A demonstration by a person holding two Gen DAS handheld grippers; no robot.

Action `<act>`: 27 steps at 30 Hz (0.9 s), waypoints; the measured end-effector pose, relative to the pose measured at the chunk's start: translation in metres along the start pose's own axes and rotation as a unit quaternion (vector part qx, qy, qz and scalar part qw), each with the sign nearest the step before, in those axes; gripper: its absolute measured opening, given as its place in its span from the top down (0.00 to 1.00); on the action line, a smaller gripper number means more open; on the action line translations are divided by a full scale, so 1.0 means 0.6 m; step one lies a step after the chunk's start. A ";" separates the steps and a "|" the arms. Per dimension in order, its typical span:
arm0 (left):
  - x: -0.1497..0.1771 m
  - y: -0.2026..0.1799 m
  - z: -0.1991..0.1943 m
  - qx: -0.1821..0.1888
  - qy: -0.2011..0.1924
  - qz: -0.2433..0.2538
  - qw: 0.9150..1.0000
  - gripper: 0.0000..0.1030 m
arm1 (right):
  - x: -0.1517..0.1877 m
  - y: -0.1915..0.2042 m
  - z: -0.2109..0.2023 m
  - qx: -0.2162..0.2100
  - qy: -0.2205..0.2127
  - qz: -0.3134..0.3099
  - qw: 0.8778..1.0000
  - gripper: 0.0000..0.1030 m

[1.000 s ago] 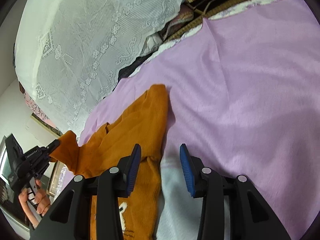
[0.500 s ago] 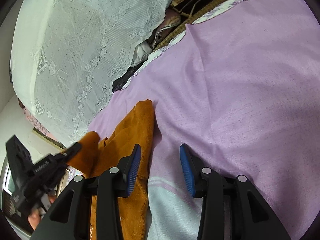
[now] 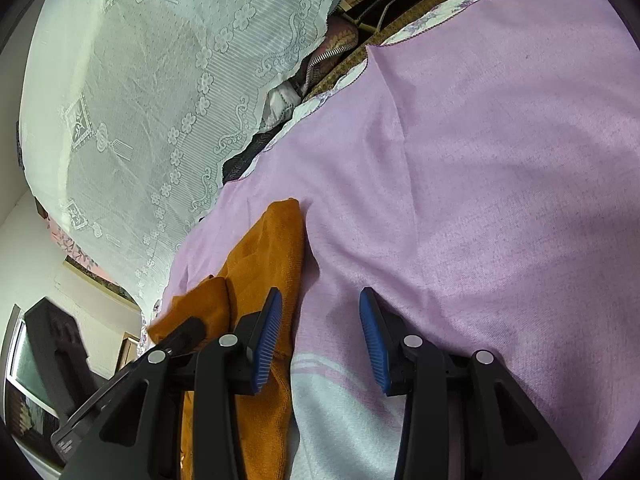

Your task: Fold small clothes

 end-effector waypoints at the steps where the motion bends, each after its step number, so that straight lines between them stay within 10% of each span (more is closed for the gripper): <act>1: -0.002 0.006 -0.008 -0.002 -0.002 0.002 1.000 0.33 | 0.000 0.000 -0.001 0.000 -0.001 0.000 1.000 0.61; 6: -0.010 0.081 -0.051 -0.050 -0.029 -0.003 0.998 0.26 | -0.003 0.022 -0.018 -0.011 -0.024 -0.022 0.999 0.66; 11: -0.005 0.185 -0.076 -0.082 -0.038 -0.047 0.995 0.26 | 0.034 0.138 -0.037 -0.051 -0.021 -0.170 0.984 0.72; 20: 0.007 0.310 0.007 -0.117 0.027 -0.123 0.985 0.26 | 0.182 0.268 0.067 -0.090 0.152 -0.299 0.938 0.72; 27: 0.018 0.341 0.023 -0.168 0.012 -0.115 0.979 0.23 | 0.039 0.137 0.099 0.021 0.062 -0.138 0.988 0.71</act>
Point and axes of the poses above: each gripper's, at about its wrist camera, not at the fingertips, and z roughly the way its jaws point, y to its left, x to its underside, the point moved 6 cm from there along z, roughly the way its jaws point, and after that the axes turned 3 degrees about -x, right-handed, at the moved point
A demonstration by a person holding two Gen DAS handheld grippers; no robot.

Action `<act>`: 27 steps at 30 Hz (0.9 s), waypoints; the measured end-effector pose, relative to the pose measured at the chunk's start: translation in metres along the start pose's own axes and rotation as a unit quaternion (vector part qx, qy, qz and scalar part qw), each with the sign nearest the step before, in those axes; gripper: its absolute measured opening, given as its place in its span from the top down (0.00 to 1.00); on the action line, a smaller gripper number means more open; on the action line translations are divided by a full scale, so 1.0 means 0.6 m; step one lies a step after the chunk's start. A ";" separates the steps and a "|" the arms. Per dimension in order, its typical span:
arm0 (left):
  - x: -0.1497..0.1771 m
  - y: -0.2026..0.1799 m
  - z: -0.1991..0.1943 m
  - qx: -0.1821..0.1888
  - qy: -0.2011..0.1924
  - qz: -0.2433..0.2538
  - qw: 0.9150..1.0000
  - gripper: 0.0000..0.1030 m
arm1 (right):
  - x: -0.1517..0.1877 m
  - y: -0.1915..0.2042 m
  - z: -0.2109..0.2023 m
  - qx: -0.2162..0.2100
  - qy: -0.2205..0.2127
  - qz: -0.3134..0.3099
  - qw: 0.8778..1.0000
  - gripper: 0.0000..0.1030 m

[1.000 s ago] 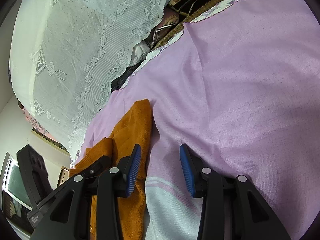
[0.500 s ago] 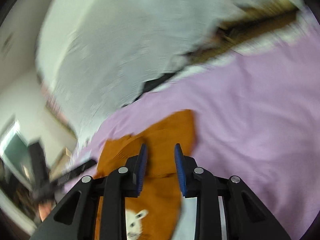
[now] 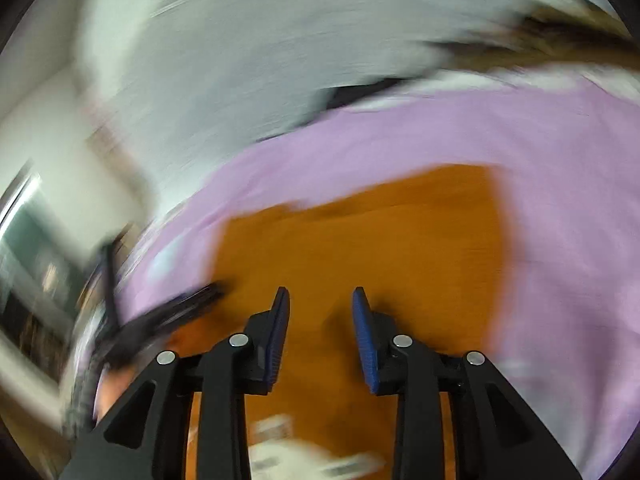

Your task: Fold small clothes

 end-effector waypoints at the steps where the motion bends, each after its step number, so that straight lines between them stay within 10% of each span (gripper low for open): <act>1: -0.002 0.006 0.001 -0.002 -0.001 -0.010 1.000 0.24 | -0.008 -0.028 -0.011 0.008 -0.012 0.017 1.000 0.76; 12: -0.040 -0.030 -0.055 0.074 -0.036 0.001 0.997 0.31 | -0.021 0.028 -0.019 -0.041 -0.029 -0.018 0.999 0.74; 20: -0.030 -0.022 0.037 -0.008 0.004 0.023 1.000 0.26 | -0.019 -0.059 0.045 -0.040 0.024 0.073 0.996 0.99; 27: -0.043 0.012 -0.008 0.040 -0.036 -0.032 0.998 0.29 | -0.011 -0.002 -0.001 -0.059 -0.008 -0.001 0.998 0.90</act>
Point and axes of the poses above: each gripper's, at about its wrist camera, not at the fingertips, and z roughly the way its jaws point, y to its left, x to its underside, the point moved 6 cm from there along z, roughly the way its jaws point, and after that the axes turned 3 degrees about -x, right-handed, at the moved point
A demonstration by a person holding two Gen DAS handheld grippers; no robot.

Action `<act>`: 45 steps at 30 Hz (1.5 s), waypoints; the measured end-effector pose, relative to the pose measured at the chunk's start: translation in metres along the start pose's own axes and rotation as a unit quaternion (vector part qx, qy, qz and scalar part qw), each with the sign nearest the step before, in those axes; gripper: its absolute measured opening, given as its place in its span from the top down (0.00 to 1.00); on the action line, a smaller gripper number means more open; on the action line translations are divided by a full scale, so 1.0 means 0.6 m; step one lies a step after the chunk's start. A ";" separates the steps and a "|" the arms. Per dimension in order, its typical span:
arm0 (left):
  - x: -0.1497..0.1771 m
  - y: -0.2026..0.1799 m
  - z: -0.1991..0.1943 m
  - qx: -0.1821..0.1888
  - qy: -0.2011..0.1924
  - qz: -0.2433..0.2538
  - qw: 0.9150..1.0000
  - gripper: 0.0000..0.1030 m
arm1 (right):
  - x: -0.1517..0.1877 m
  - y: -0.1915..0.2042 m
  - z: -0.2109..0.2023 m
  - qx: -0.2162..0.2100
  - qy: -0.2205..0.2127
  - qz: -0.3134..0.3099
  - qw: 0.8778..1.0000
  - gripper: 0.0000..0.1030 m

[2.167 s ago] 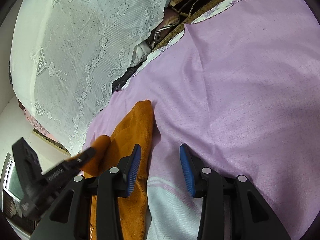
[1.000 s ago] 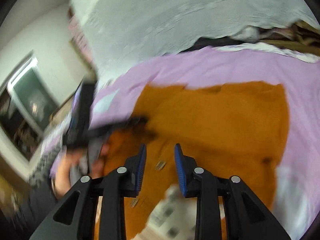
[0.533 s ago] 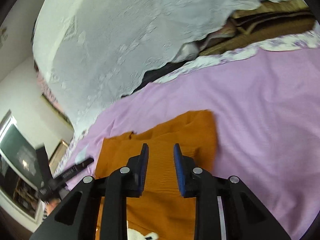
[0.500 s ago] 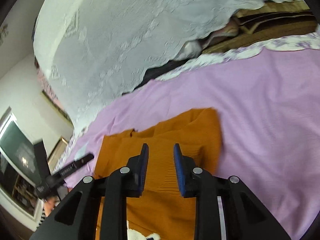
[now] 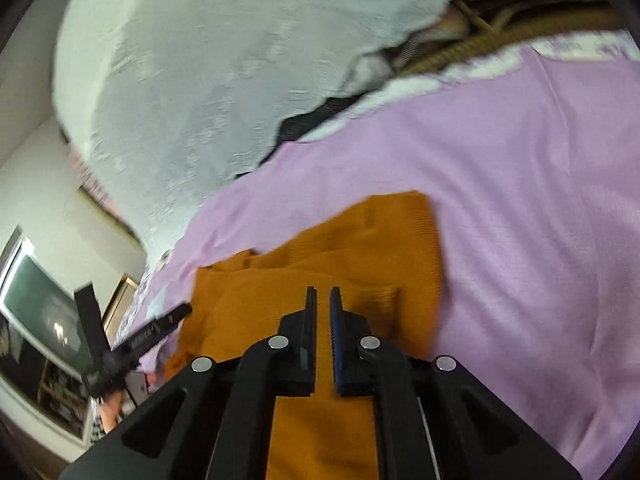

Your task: Fold small clothes

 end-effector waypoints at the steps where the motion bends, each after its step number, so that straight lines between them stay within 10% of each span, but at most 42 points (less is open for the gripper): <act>1: 0.005 0.003 0.015 -0.021 0.020 0.011 1.000 0.29 | 0.010 -0.001 0.012 0.011 0.017 -0.005 1.000 0.89; 6: 0.028 -0.016 0.027 -0.073 0.029 0.075 0.994 0.29 | 0.024 -0.032 0.025 0.023 0.033 0.020 0.999 0.96; 15: 0.086 0.014 -0.086 0.055 0.048 0.041 0.996 0.31 | 0.064 0.014 -0.047 0.034 0.000 -0.044 0.998 0.89; 18: 0.123 0.011 -0.084 0.049 0.078 0.078 0.993 0.31 | 0.104 0.012 -0.035 0.068 0.059 -0.053 0.995 0.77; 24: 0.174 0.011 -0.121 0.014 0.061 0.140 0.988 0.29 | 0.139 0.008 -0.077 0.077 0.048 -0.050 0.995 0.77; 45: 0.307 0.071 -0.260 0.111 0.063 0.081 0.988 0.21 | 0.295 0.055 -0.248 0.071 0.050 -0.075 0.993 0.57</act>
Point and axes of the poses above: each gripper's, at about its wrist camera, not at the fingertips, and z roughly the way its jaws point, y to its left, x to its underside, the point moved 6 cm from there along z, roughly the way its jaws point, and after that the axes turned 3 degrees about -x, right-handed, at the moved point
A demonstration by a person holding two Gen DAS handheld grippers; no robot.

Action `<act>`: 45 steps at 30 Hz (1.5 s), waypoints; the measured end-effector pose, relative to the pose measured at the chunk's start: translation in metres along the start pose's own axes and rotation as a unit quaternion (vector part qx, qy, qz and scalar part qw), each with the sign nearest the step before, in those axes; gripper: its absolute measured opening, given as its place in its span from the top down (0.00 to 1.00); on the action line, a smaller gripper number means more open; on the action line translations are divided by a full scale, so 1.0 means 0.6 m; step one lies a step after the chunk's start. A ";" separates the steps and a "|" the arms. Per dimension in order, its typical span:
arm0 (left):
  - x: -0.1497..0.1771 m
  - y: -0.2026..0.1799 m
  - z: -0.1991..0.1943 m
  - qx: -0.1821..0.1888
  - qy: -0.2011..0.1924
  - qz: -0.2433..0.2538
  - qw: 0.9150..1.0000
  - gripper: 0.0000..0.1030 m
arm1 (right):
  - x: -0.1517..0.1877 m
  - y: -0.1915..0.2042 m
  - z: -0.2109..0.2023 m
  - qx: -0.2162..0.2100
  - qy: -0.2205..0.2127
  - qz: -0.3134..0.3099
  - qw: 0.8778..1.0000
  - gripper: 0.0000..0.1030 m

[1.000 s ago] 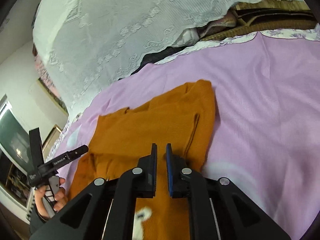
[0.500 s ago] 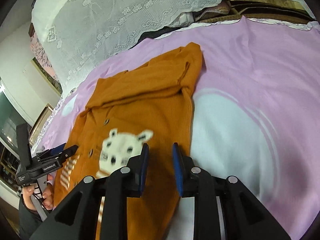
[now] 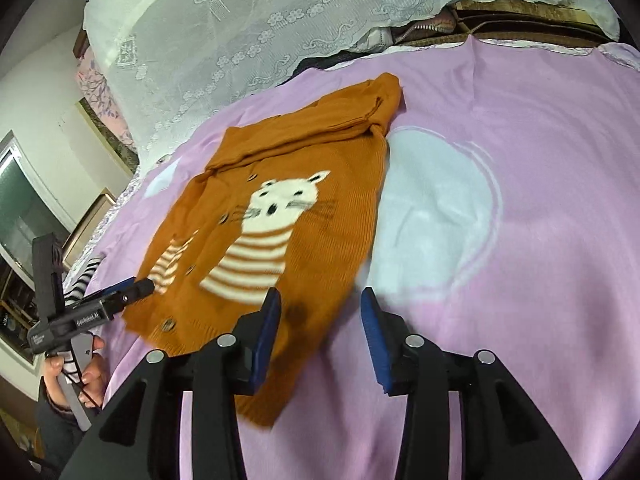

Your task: Fold small clothes

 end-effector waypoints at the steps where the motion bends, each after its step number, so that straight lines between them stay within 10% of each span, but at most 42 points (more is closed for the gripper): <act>1: 0.002 0.005 -0.004 0.012 0.000 -0.009 1.000 0.21 | 0.006 0.002 -0.006 -0.007 0.001 0.002 1.000 0.57; 15: -0.018 -0.007 0.039 0.107 0.046 -0.013 0.993 0.17 | 0.026 0.008 0.017 -0.129 0.057 0.099 0.985 0.48; 23: -0.008 -0.038 0.031 0.160 0.052 0.004 0.986 0.18 | 0.005 -0.004 0.049 -0.158 0.063 0.157 0.973 0.73; 34: 0.006 -0.045 0.030 0.196 0.066 -0.002 0.978 0.71 | 0.026 0.017 0.040 -0.179 0.075 0.149 0.970 0.77; 38: 0.011 -0.057 0.042 0.171 0.070 0.020 0.983 0.71 | 0.028 0.016 0.039 -0.167 0.073 0.136 0.974 0.79; 45: 0.001 -0.010 0.042 0.228 0.085 -0.085 0.966 0.74 | 0.029 0.015 0.036 -0.169 0.072 0.133 0.974 0.78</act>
Point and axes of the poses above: each gripper's, at about its wrist camera, not at the fingertips, and z roughly the way its jaws point, y to its left, x to its underside, the point moved 6 cm from there along z, roughly the way its jaws point, and after that the axes turned 3 degrees about -x, right-handed, at the moved point
